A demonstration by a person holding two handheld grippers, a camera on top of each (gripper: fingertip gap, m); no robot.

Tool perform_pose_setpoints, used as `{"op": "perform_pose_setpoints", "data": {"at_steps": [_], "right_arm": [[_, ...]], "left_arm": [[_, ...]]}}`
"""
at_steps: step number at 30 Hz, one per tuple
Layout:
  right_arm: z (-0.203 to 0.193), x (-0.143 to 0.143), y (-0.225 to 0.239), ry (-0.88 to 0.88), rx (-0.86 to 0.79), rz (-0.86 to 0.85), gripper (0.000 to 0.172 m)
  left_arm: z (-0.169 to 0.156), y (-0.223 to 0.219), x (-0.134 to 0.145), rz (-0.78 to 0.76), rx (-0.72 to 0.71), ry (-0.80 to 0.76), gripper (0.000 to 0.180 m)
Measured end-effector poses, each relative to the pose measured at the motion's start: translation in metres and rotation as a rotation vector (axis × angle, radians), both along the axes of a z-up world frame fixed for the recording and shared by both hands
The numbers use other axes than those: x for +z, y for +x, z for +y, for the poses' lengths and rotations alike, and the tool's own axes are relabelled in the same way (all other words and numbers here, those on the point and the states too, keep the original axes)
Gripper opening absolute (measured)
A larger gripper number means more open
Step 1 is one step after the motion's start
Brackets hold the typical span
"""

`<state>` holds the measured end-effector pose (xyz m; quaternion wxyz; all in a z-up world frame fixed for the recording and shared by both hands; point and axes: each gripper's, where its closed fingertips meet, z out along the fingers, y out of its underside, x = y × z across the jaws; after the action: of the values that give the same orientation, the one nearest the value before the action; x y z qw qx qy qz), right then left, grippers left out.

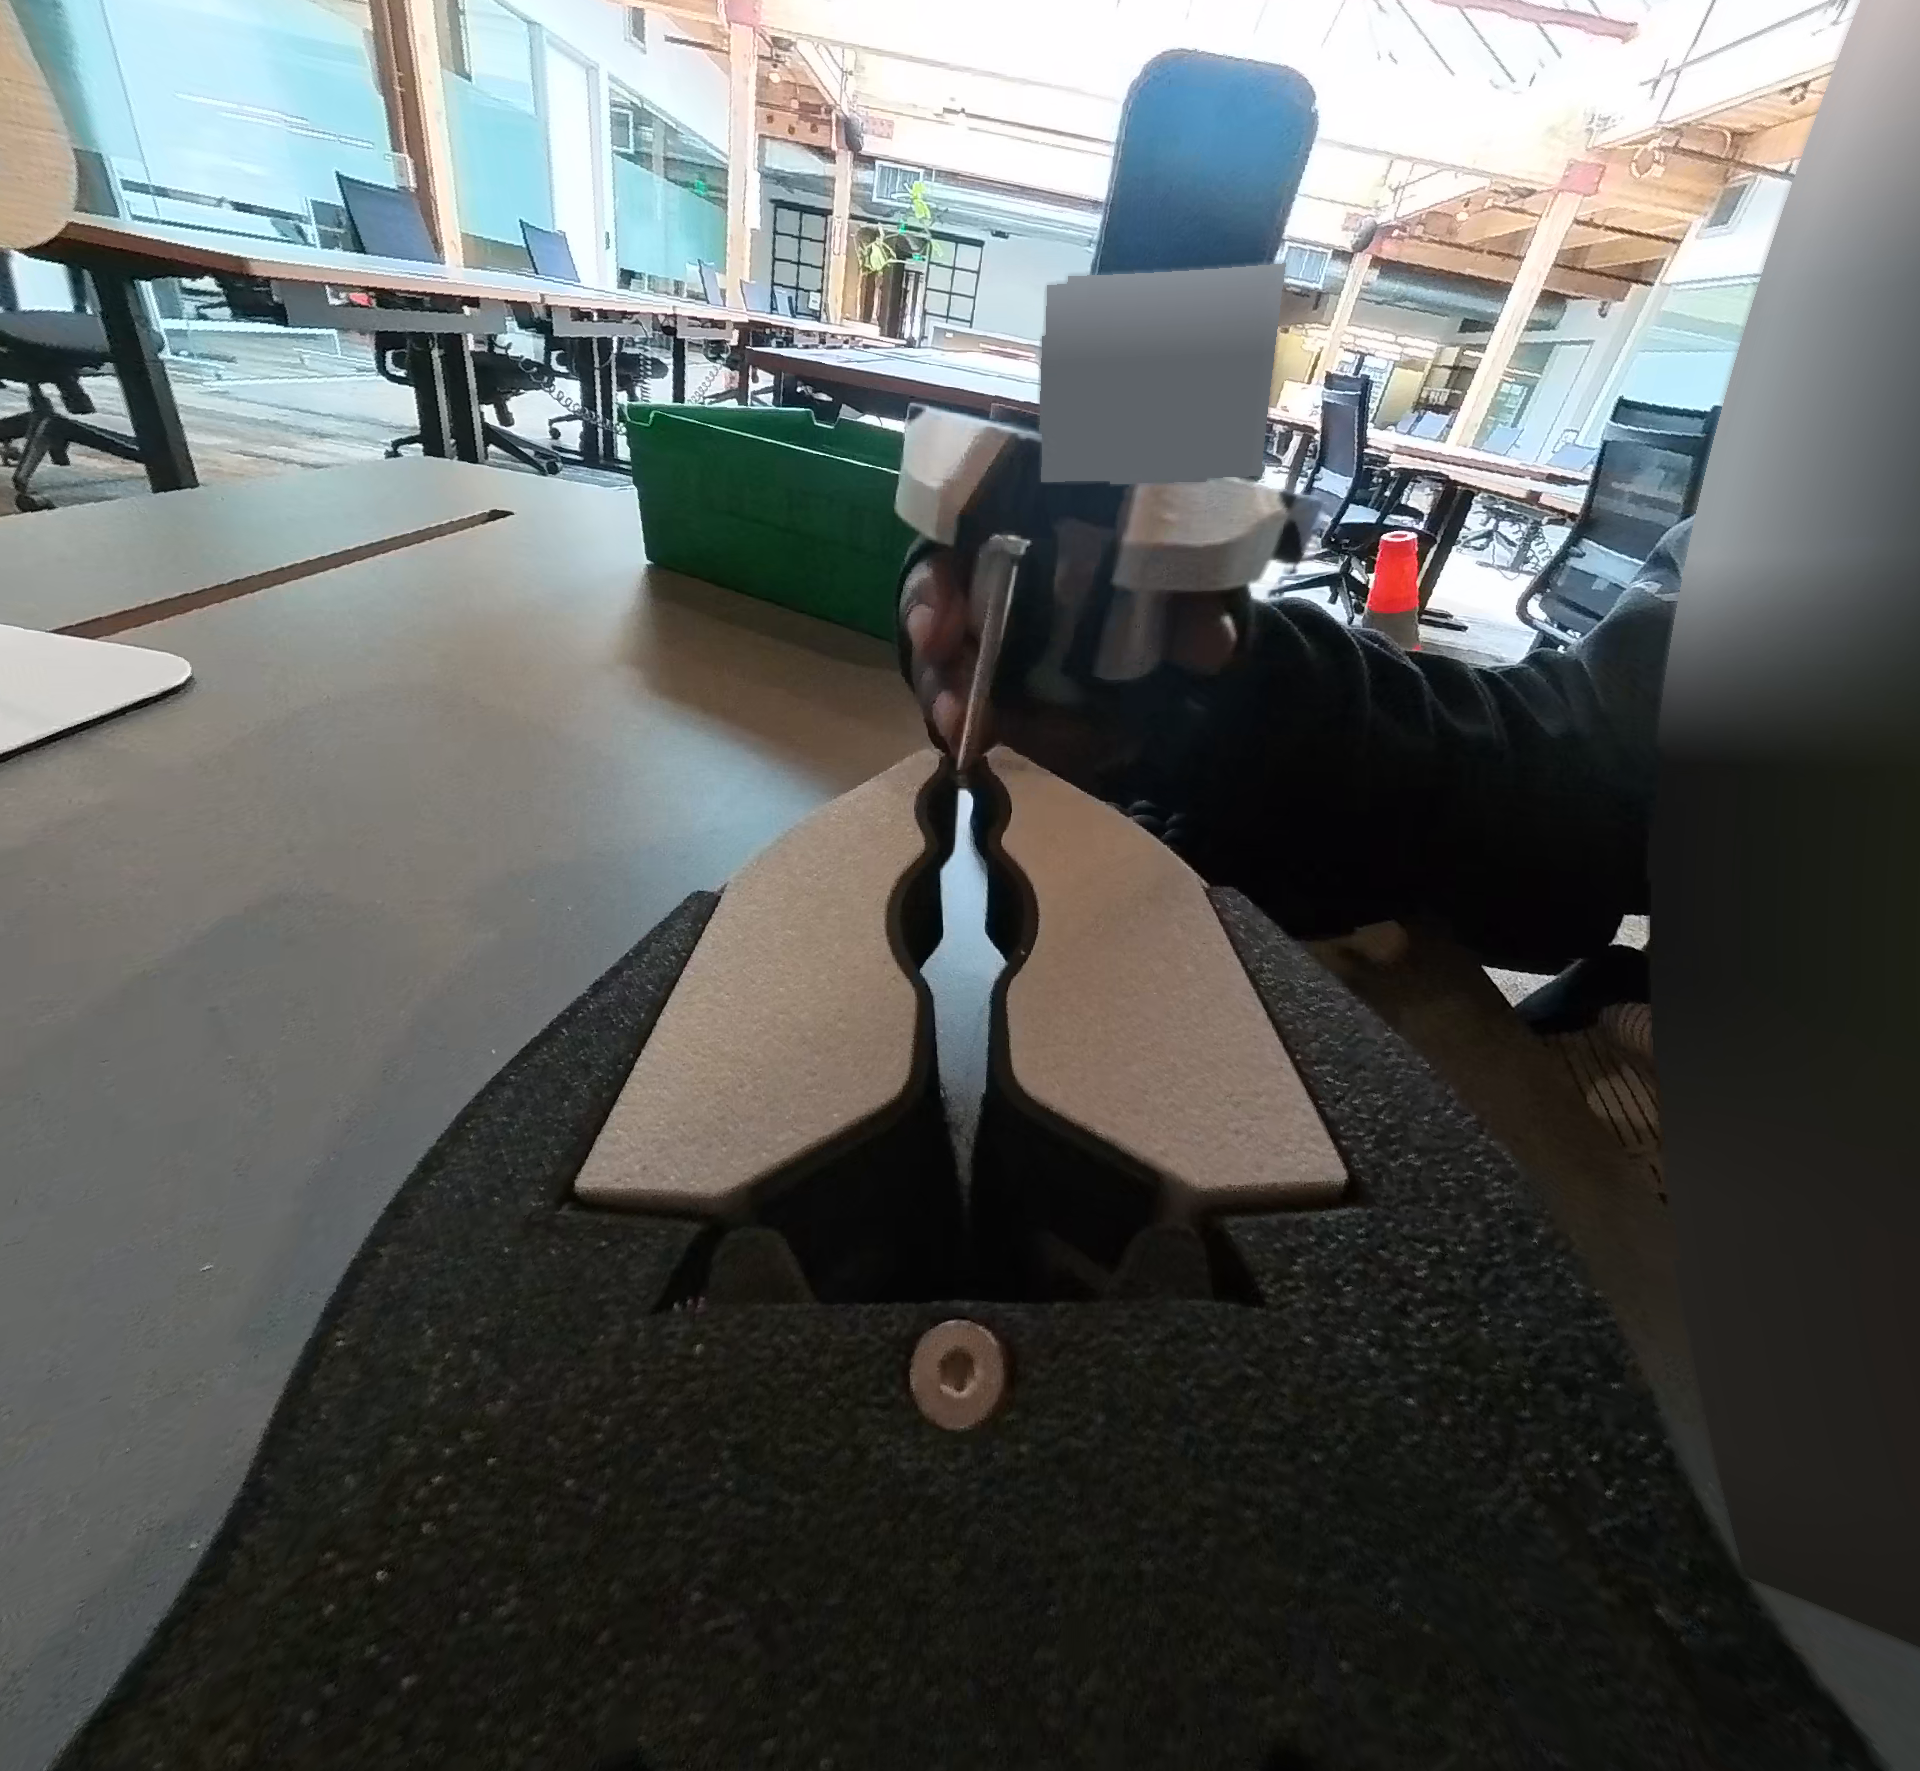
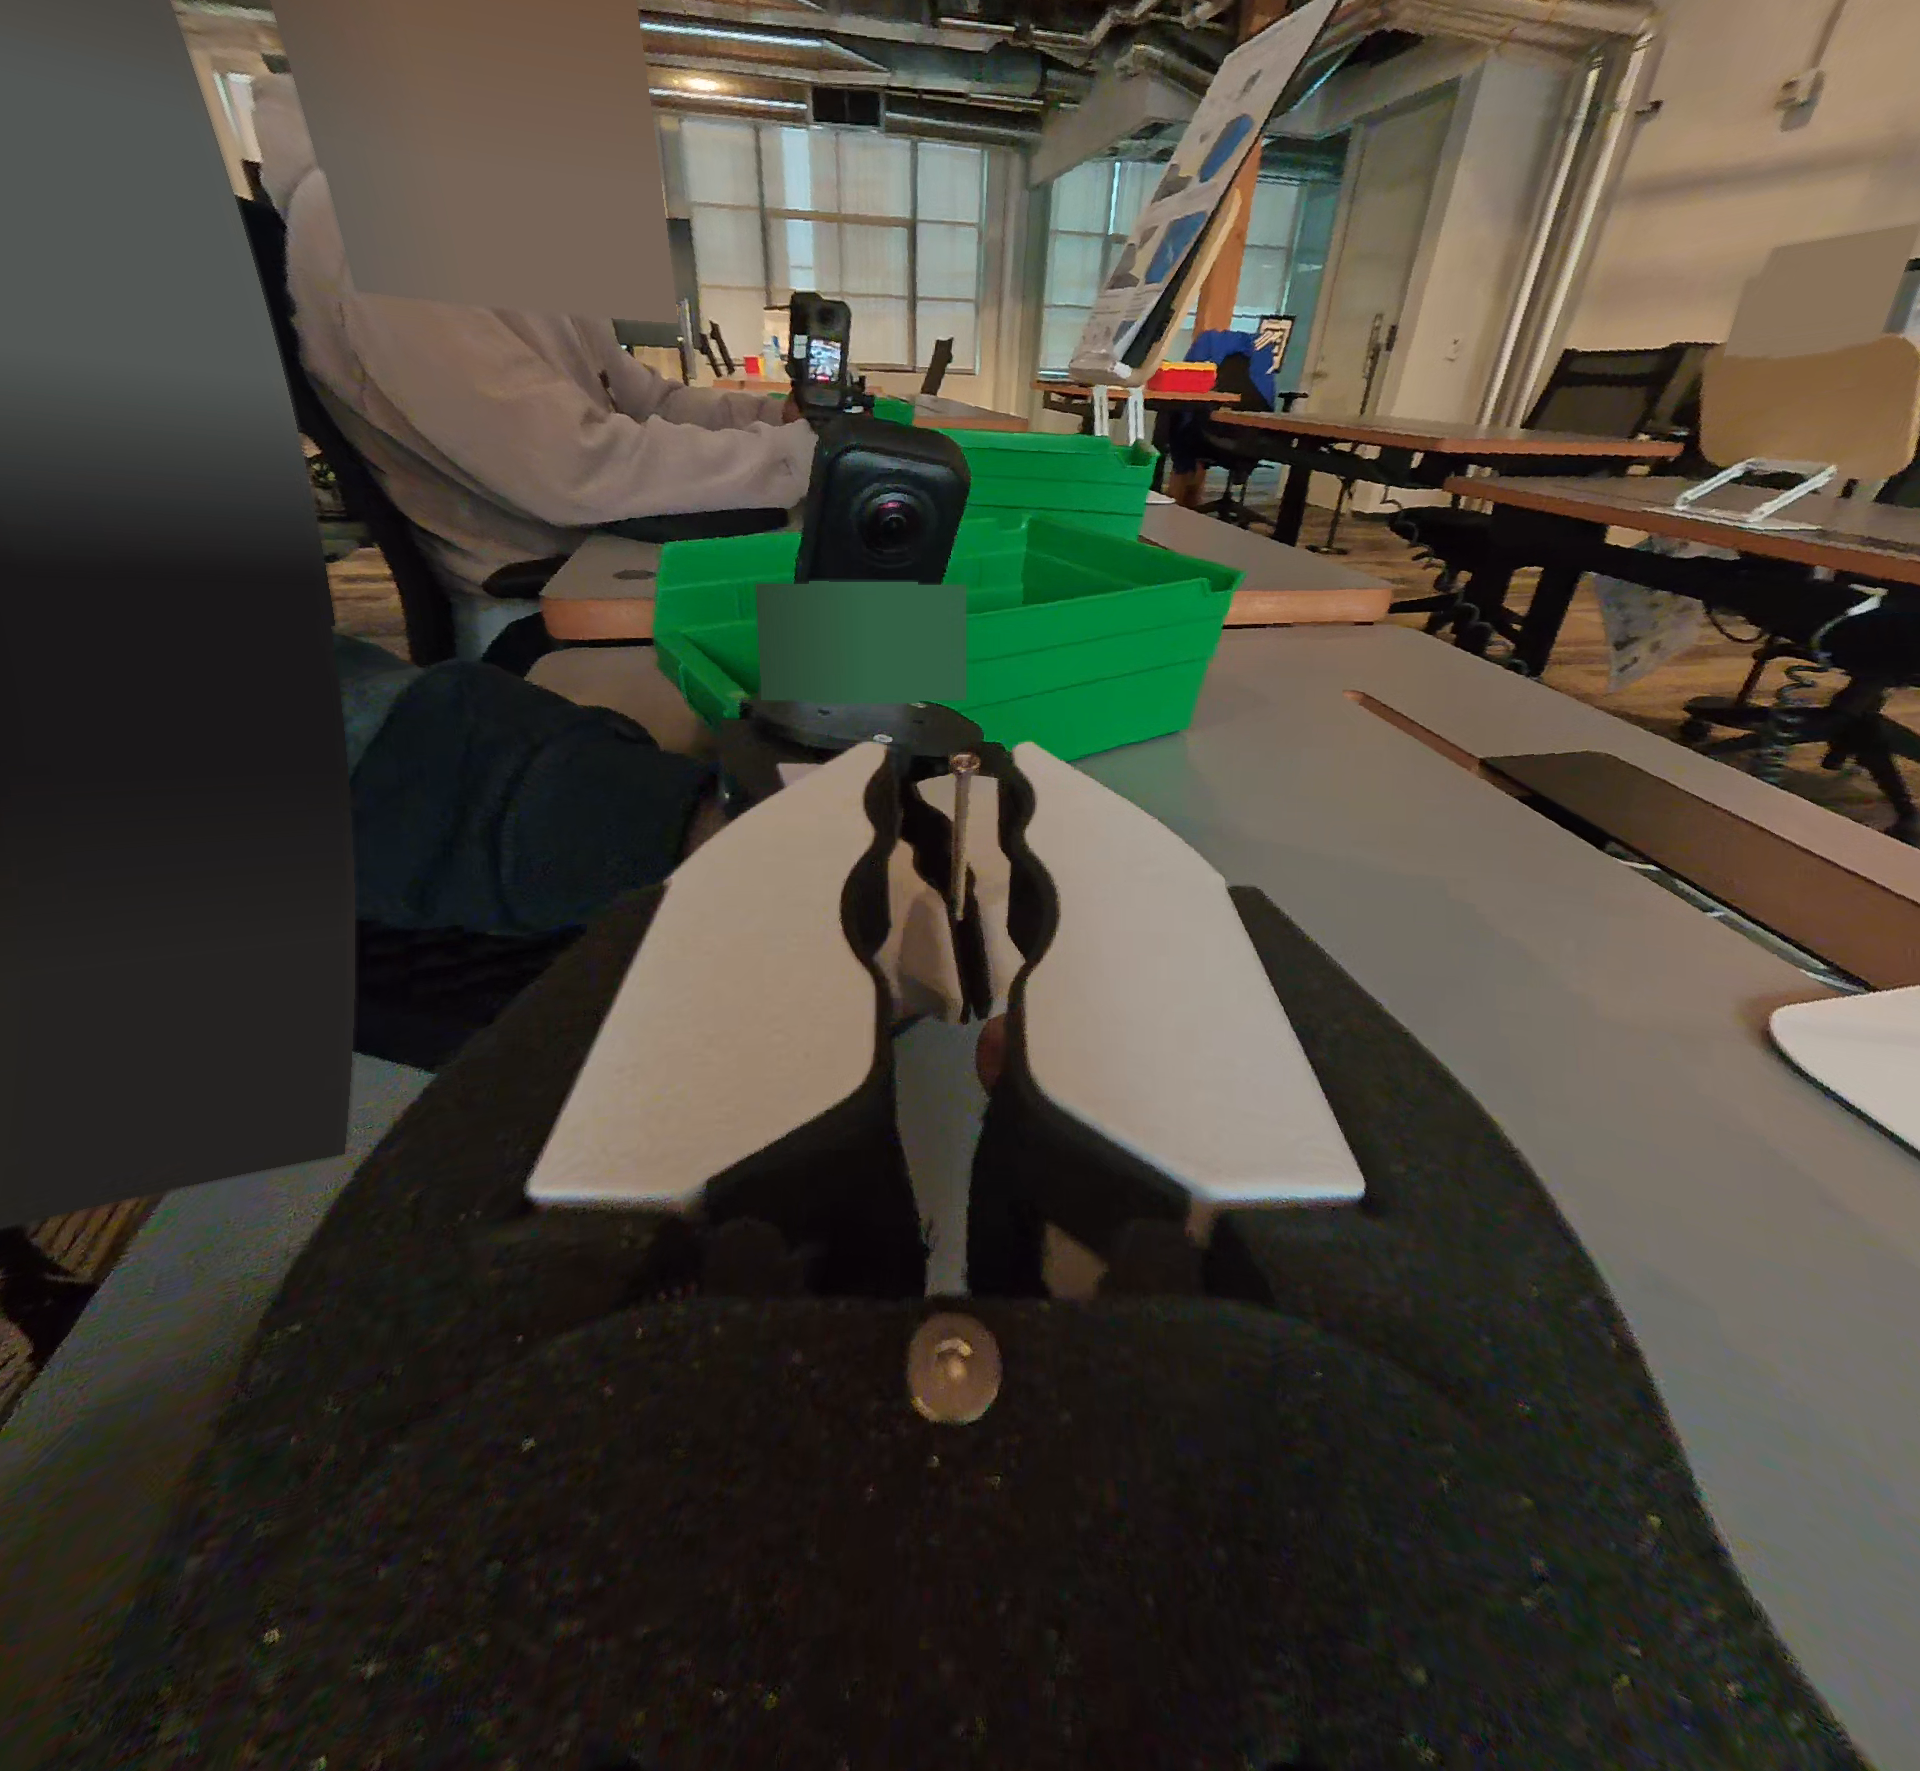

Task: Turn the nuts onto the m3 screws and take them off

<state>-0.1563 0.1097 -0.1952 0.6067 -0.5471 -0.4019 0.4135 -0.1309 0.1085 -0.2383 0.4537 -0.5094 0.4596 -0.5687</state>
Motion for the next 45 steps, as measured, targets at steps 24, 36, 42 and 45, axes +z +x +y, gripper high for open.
{"op": "perform_pose_setpoints", "data": {"at_steps": [24, 36, 42, 45], "right_arm": [[-0.003, -0.001, -0.004, -0.006, 0.038, 0.003, 0.025], [-0.003, -0.002, -0.008, -0.008, 0.042, -0.004, 0.026], [0.004, -0.002, -0.003, 0.016, -0.008, -0.035, 0.017], [-0.004, 0.005, 0.006, 0.023, 0.045, -0.191, 0.025]], "left_arm": [[-0.004, 0.000, 0.000, -0.003, -0.024, -0.002, 0.002], [0.005, -0.002, 0.001, -0.012, 0.029, -0.019, 0.002], [0.002, -0.001, 0.001, -0.009, 0.013, -0.012, 0.002], [-0.005, 0.000, -0.001, 0.011, -0.019, -0.003, 0.002]]}}
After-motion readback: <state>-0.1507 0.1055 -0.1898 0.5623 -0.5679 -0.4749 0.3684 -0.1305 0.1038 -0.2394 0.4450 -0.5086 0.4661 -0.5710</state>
